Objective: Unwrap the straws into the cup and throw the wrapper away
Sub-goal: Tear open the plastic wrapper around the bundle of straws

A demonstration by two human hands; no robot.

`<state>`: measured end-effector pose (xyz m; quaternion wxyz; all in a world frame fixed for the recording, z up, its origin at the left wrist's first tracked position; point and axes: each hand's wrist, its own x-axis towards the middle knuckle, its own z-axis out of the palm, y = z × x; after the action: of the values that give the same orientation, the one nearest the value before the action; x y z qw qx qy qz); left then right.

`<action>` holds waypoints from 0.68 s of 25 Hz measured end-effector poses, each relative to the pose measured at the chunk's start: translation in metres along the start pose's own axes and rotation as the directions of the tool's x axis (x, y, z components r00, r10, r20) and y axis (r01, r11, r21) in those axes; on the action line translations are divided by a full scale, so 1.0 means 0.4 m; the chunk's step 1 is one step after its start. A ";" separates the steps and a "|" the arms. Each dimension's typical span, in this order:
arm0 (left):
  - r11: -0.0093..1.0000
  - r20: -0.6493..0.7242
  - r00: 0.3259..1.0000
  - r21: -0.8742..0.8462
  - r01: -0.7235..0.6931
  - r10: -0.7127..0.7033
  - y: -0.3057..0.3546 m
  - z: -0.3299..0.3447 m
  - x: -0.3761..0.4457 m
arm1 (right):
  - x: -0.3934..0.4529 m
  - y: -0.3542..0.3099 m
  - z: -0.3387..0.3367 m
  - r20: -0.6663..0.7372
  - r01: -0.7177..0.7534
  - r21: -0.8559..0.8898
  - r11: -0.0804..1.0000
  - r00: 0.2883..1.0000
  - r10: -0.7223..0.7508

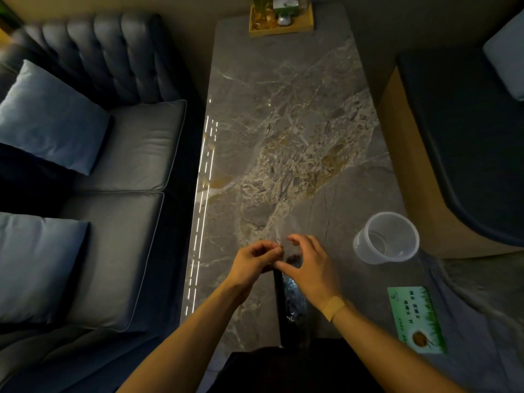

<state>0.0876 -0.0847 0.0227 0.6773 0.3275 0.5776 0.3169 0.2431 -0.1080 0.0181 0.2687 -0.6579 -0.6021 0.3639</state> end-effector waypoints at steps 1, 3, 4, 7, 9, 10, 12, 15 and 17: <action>1.000 0.010 1.000 0.002 -0.002 0.002 0.002 -0.002 -0.002 | -0.002 0.000 0.002 0.000 0.002 0.015 1.000 1.000 -0.002; 1.000 0.027 1.000 0.017 -0.003 0.002 0.005 -0.002 -0.005 | 0.000 -0.004 0.007 0.006 -0.029 0.068 0.997 1.000 0.029; 1.000 0.031 1.000 0.027 -0.003 0.002 0.007 -0.003 -0.006 | 0.002 -0.006 0.009 0.010 -0.057 0.108 0.992 0.998 0.056; 1.000 0.024 1.000 0.021 0.000 0.000 0.011 -0.005 -0.006 | 0.008 -0.008 0.009 0.031 -0.128 0.231 0.965 0.992 0.124; 1.000 0.013 1.000 0.024 0.009 -0.010 0.014 -0.006 -0.005 | 0.010 -0.005 0.002 0.020 -0.162 0.252 0.954 0.987 0.162; 0.999 0.006 1.000 0.027 0.016 -0.017 0.016 -0.005 -0.006 | 0.011 -0.005 -0.004 0.000 -0.171 0.250 0.953 0.984 0.176; 0.999 -0.007 1.000 0.024 0.023 -0.023 0.019 -0.006 -0.008 | 0.015 -0.003 -0.017 -0.037 -0.173 0.287 0.942 0.981 0.192; 1.000 -0.027 1.000 0.000 0.011 -0.011 0.032 -0.019 -0.010 | 0.025 0.012 -0.048 -0.063 -0.174 0.394 0.903 0.974 0.216; 1.000 -0.046 0.999 -0.026 0.006 -0.007 0.047 -0.034 -0.012 | 0.029 0.026 -0.078 -0.074 -0.194 0.471 0.861 0.963 0.257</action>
<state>0.0726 -0.0767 0.0390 0.6688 0.3095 0.5900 0.3297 0.2743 -0.0952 0.0265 0.4119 -0.6645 -0.3982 0.4798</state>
